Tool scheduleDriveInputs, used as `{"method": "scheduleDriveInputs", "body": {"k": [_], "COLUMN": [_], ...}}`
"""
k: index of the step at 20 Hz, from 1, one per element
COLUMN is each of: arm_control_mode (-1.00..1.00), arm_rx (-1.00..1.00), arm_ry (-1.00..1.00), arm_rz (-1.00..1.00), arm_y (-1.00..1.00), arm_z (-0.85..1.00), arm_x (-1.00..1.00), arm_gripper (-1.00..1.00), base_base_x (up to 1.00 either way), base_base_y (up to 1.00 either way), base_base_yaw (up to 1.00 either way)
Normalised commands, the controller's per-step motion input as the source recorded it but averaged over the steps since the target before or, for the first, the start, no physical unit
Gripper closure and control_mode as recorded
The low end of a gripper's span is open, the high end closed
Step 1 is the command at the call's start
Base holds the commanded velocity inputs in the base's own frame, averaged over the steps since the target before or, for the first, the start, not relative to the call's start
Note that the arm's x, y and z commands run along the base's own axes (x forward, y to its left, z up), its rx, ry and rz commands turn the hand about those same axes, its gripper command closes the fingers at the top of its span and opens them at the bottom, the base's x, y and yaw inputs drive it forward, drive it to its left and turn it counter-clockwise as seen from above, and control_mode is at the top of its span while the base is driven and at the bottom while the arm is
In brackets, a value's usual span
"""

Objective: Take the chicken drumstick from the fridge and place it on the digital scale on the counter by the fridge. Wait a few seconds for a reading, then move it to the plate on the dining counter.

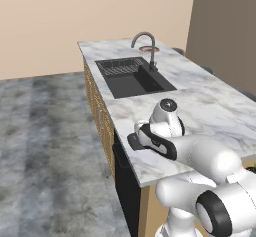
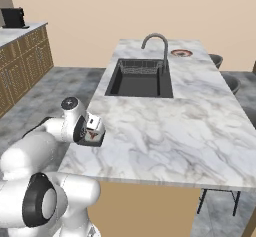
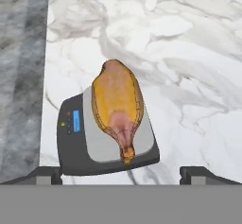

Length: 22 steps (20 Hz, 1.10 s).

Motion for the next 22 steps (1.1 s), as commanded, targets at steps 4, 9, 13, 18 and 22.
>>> {"method": "scheduleDriveInputs", "body": {"k": [4, 9, 13, 18, 22], "arm_control_mode": [-1.0, -1.0, -1.0, -1.0, -1.0], "arm_rx": [0.0, 0.0, 0.0, 0.0, 0.0], "arm_ry": [0.0, 0.04, 0.04, 0.01, 0.0], "arm_rz": [0.0, 0.0, 0.0, 0.0, 0.0], "arm_y": [0.0, 0.0, 0.0, 0.0, 0.0], "arm_z": [0.61, 0.18, 0.0, 0.0, 0.0], "arm_x": [-0.38, -0.05, 0.0, 0.0, 0.0], "arm_gripper": [-1.0, -1.0, -1.0, -1.0, -1.0], "base_base_x": [0.0, 0.0, 0.0, 0.0, 0.0], "base_base_y": [0.0, 0.0, 0.0, 0.0, 0.0], "base_base_yaw": [0.0, 0.0, 0.0, 0.0, 0.0]}}
